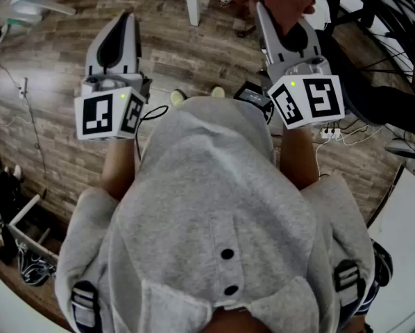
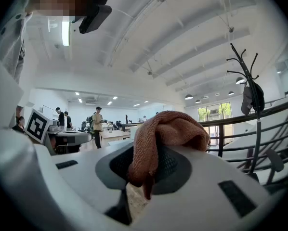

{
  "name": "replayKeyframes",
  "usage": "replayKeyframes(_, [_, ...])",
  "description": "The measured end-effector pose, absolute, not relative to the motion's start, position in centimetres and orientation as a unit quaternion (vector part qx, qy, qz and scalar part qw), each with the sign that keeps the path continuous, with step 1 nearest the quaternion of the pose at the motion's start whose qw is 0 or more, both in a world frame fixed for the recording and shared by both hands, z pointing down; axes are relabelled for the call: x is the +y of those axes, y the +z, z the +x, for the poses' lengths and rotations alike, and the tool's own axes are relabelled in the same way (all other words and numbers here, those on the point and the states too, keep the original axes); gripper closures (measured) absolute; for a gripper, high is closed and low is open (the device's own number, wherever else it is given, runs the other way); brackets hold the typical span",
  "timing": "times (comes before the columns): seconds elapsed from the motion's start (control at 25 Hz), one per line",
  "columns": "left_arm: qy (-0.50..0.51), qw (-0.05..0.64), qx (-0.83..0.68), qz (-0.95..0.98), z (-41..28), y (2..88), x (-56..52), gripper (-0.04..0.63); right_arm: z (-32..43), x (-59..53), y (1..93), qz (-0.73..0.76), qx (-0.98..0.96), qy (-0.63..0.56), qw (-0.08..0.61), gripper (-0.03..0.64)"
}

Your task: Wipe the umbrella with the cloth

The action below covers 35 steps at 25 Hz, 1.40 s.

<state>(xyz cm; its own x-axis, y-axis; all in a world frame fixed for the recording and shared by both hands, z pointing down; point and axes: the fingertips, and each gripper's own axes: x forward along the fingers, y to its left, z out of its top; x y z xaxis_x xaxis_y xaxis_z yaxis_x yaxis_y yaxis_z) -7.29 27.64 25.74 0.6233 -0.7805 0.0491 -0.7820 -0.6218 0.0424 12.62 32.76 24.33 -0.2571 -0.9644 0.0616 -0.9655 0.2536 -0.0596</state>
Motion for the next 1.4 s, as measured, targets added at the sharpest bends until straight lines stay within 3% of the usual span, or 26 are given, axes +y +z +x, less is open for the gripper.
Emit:
replayKeyframes(0.84, [0.032, 0.007, -0.47, 0.882, -3.7, 25.5, 30.3, 0.58, 14.4, 34.0, 24.6, 0.558, -0.828, 0.042, -0.032, 0.543])
replayKeyframes(1.4, [0.057, -0.004, -0.46, 0.886, -4.8, 28.2, 22.5, 0.58, 12.7, 27.0, 26.2, 0.559, -0.829, 0.029, -0.007, 0.543])
